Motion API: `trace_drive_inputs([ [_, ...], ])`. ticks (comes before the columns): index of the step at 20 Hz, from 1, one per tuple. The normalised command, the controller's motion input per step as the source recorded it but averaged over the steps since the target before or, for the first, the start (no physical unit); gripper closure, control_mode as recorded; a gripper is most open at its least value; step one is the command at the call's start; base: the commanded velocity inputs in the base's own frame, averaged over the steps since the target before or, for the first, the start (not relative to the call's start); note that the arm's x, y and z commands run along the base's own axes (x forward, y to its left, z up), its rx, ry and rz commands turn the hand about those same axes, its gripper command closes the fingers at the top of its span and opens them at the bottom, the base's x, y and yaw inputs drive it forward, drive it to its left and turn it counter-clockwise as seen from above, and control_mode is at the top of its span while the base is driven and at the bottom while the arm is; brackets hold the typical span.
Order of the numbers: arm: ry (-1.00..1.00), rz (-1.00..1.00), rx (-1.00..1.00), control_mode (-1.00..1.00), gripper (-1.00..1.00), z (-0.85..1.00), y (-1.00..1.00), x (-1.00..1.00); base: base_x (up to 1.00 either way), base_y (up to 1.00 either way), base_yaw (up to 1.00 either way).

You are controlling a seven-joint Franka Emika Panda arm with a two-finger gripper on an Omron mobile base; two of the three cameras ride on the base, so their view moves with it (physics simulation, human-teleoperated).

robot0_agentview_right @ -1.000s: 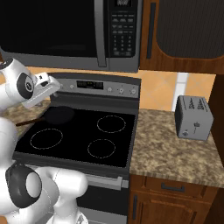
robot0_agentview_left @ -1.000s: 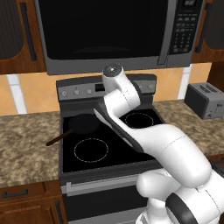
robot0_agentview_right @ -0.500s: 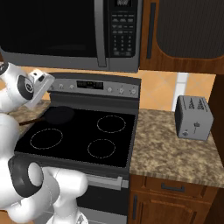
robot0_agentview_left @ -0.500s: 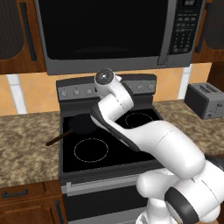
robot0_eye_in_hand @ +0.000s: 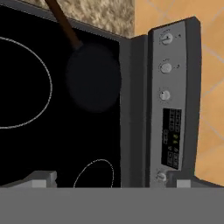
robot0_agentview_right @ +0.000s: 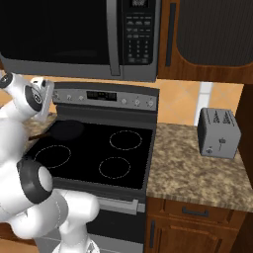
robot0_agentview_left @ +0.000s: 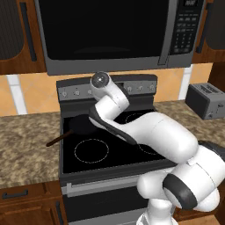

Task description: Turn off the rear left burner of the stove.

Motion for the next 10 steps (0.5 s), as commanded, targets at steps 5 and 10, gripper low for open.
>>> trace_drive_inputs([
  [5,0.01,0.10,-0.41,-1.00,-1.00,0.00,0.26,0.17,0.00,0.00,0.00],
  [10,0.00,0.02,-0.41,-1.00,-1.00,0.00,0.22,0.20,0.00,0.00,0.00],
])
